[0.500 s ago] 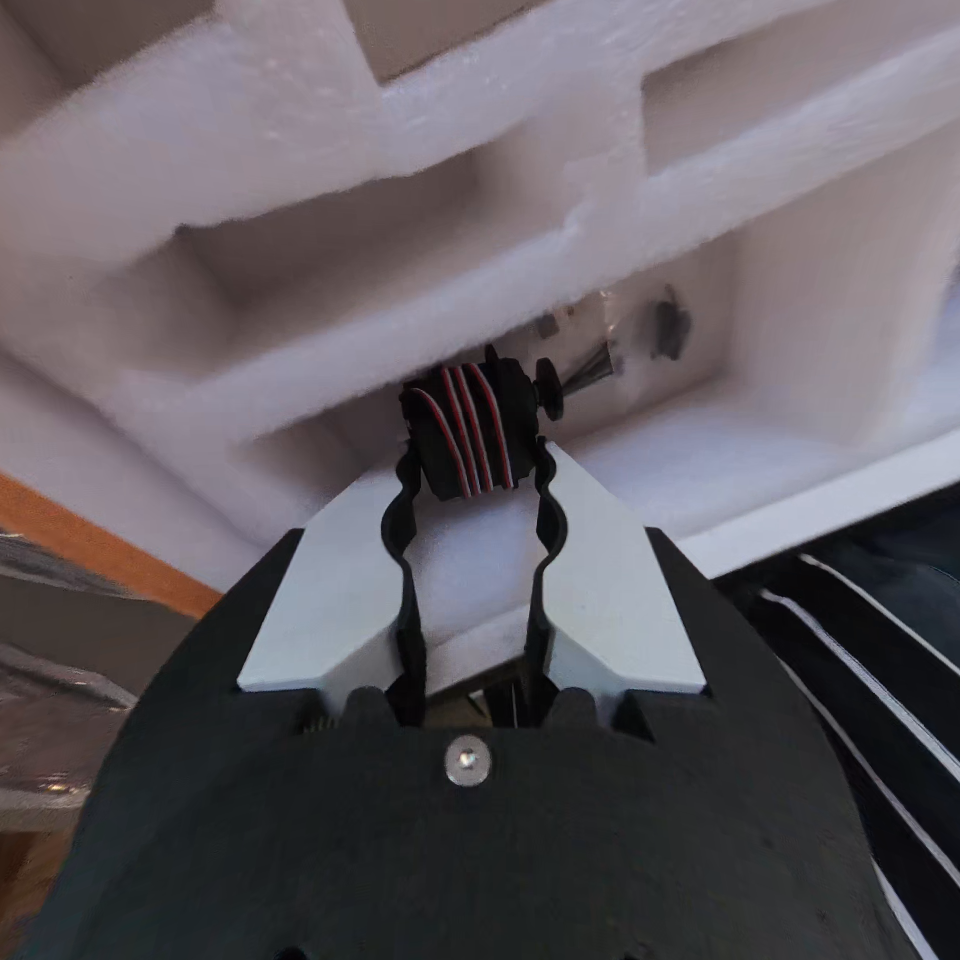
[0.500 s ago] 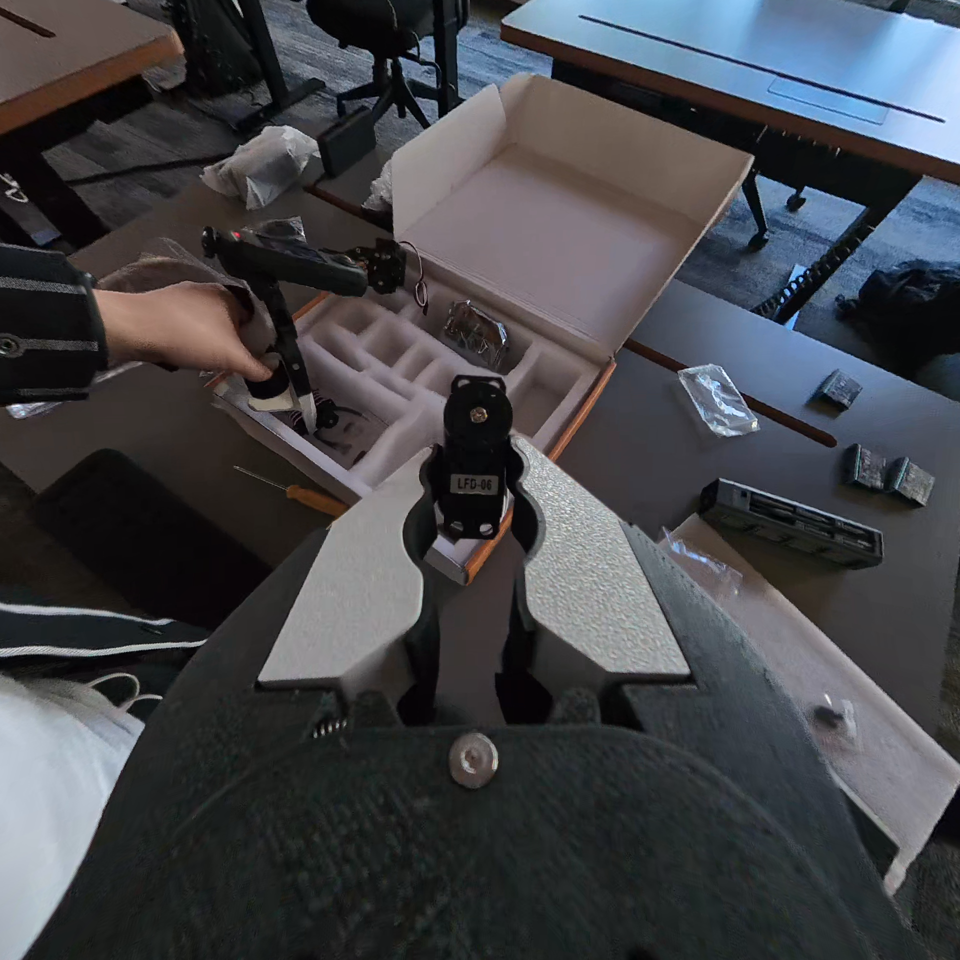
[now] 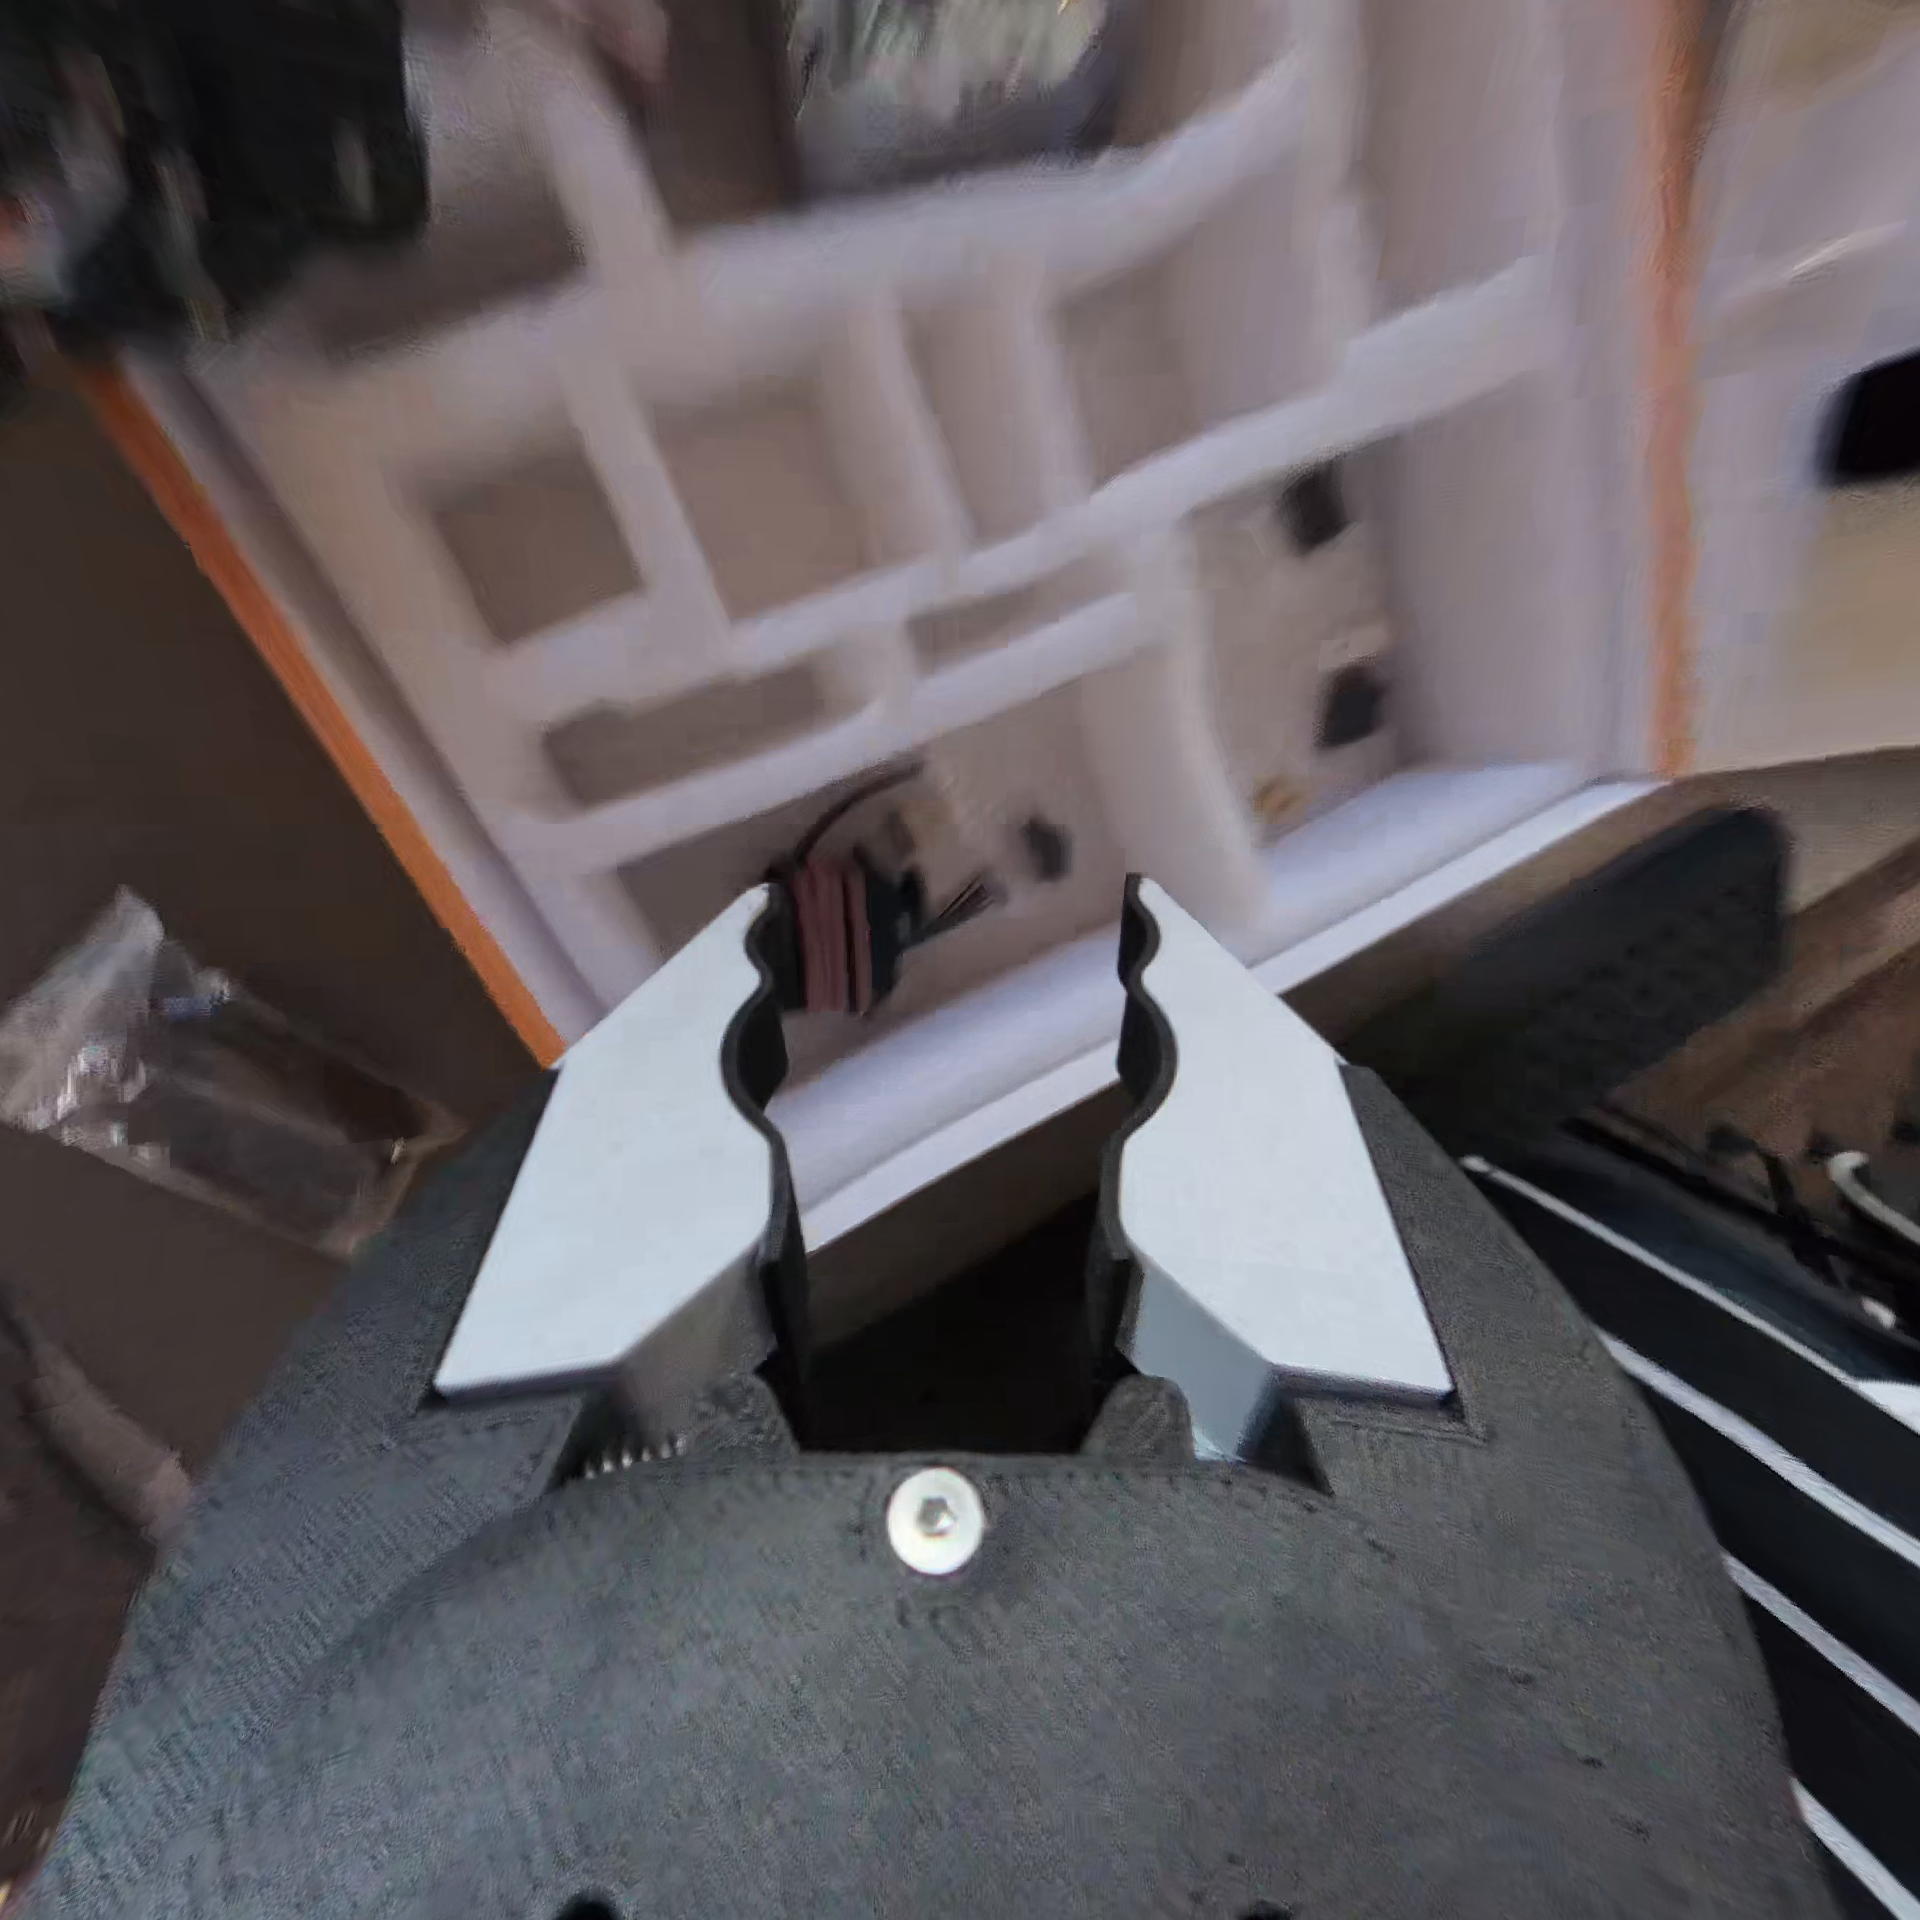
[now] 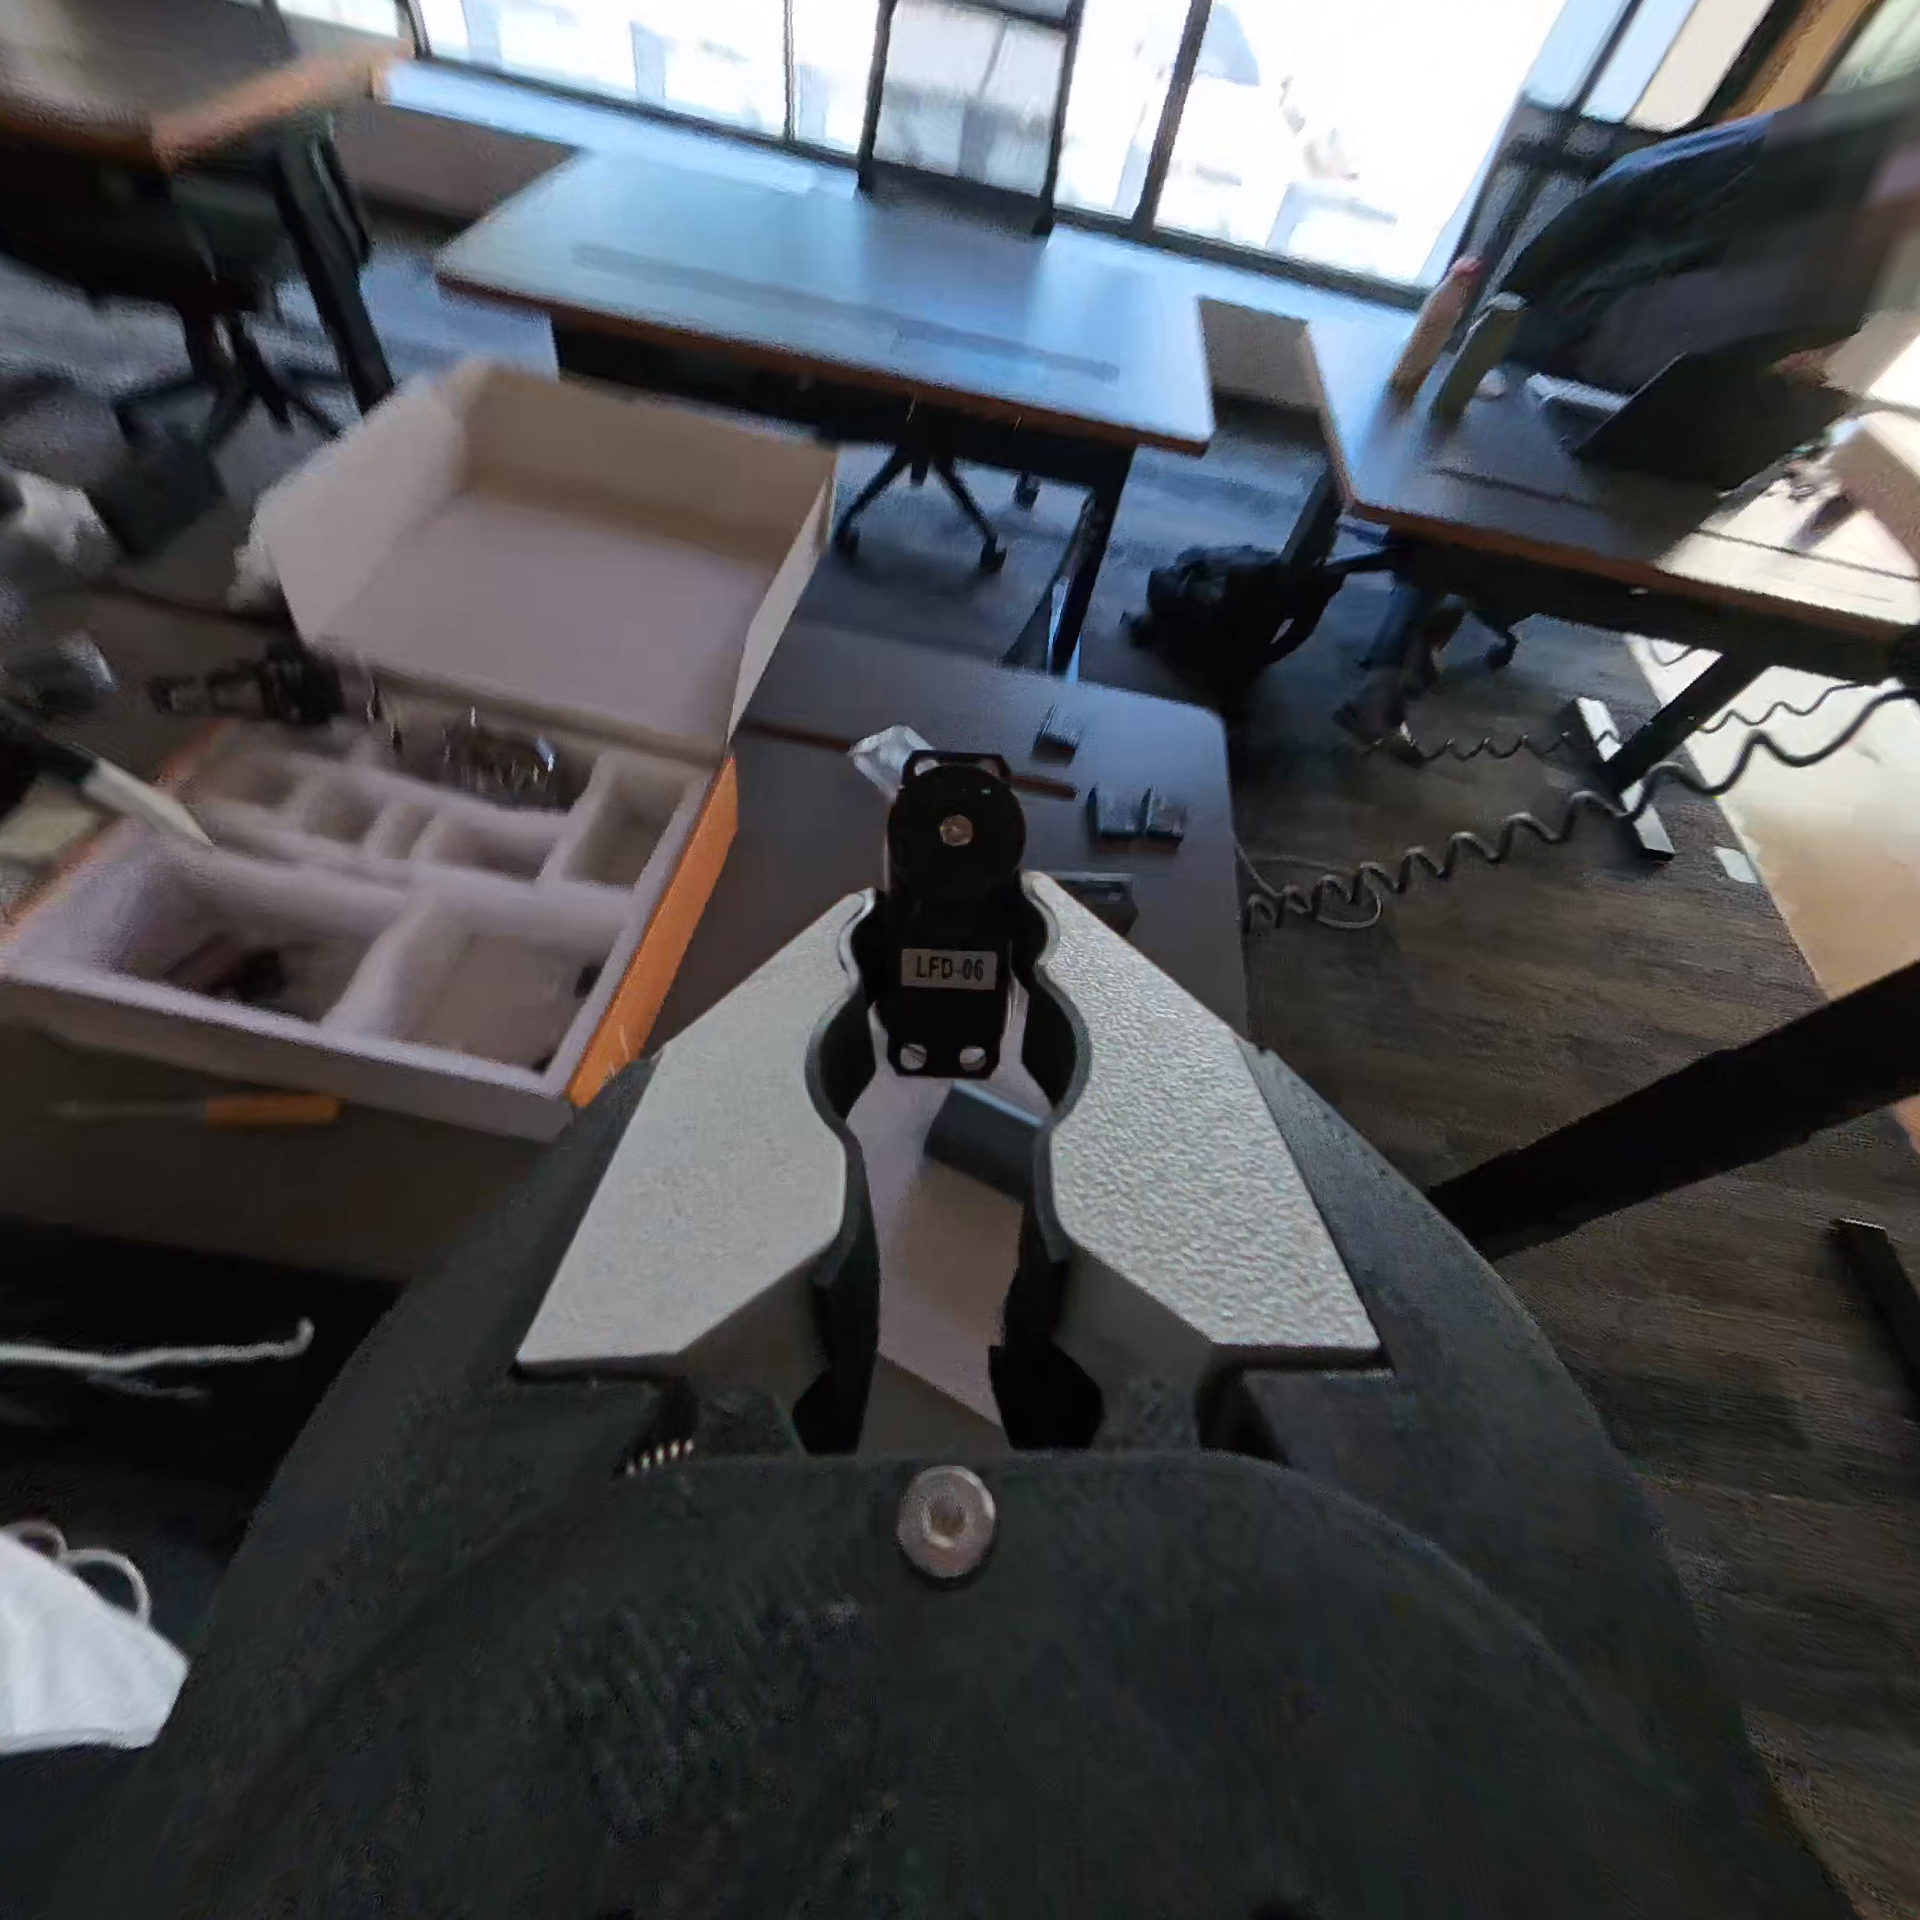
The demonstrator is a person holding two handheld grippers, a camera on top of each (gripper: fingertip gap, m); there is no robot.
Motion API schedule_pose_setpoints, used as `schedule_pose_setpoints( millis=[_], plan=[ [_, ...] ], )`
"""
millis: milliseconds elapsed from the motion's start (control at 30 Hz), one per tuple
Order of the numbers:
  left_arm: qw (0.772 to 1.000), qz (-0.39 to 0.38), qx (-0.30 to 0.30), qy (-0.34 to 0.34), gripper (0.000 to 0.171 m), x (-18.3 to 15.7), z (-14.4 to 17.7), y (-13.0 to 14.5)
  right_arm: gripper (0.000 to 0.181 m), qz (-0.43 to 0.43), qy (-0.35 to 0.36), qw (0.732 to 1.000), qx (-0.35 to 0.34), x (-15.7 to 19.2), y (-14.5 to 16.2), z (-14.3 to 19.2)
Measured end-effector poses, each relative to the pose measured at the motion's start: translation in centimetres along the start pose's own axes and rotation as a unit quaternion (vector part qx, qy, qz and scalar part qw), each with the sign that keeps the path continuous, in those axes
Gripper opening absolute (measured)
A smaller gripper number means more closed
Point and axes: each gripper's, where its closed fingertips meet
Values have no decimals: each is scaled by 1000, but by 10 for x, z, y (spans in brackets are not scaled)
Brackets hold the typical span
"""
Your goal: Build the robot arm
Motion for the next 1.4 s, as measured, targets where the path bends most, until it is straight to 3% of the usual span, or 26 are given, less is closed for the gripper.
schedule_pose_setpoints(
  millis=[100, 233, 367, 567, 667, 833, 1000, 1167, 1267, 1400],
  plan=[
    [988, -59, -108, 92, 66, -77, 43, -29, 23, -80, 38, 993, -76, -72, -16, 59],
    [934, -215, -227, 174, 67, -225, 90, -30, 23, -201, -1, 966, -165, -138, -11, 146],
    [864, -315, -289, 266, 71, -401, 115, 14, 23, -288, -45, 927, -236, -205, 14, 255],
    [753, -397, -348, 392, 79, -669, 134, 102, 22, -412, -62, 865, -278, -318, 89, 399],
    [728, -431, -318, 427, 85, -777, 129, 147, 22, -457, -70, 837, -293, -375, 122, 442],
    [690, -478, -283, 465, 80, -891, 113, 202, 23, -526, -120, 770, -340, -461, 168, 467],
    [666, -504, -247, 492, 76, -995, 83, 215, 23, -584, -151, 718, -347, -548, 235, 439],
    [617, -512, -209, 560, 70, -1123, 44, 221, 23, -606, -157, 700, -343, -648, 296, 416],
    [609, -515, -138, 587, 75, -1206, 9, 231, 22, -617, -123, 691, -356, -718, 327, 422],
    [596, -552, -110, 573, 76, -1299, -44, 239, 23, -599, -96, 718, -342, -795, 369, 438]
  ],
)
Point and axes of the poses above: each gripper's, where its closed fingertips meet, z back along the fingers, y out of its underside, x = y × z across the jaws, and after that the axes turned 15 degrees about z, right-handed
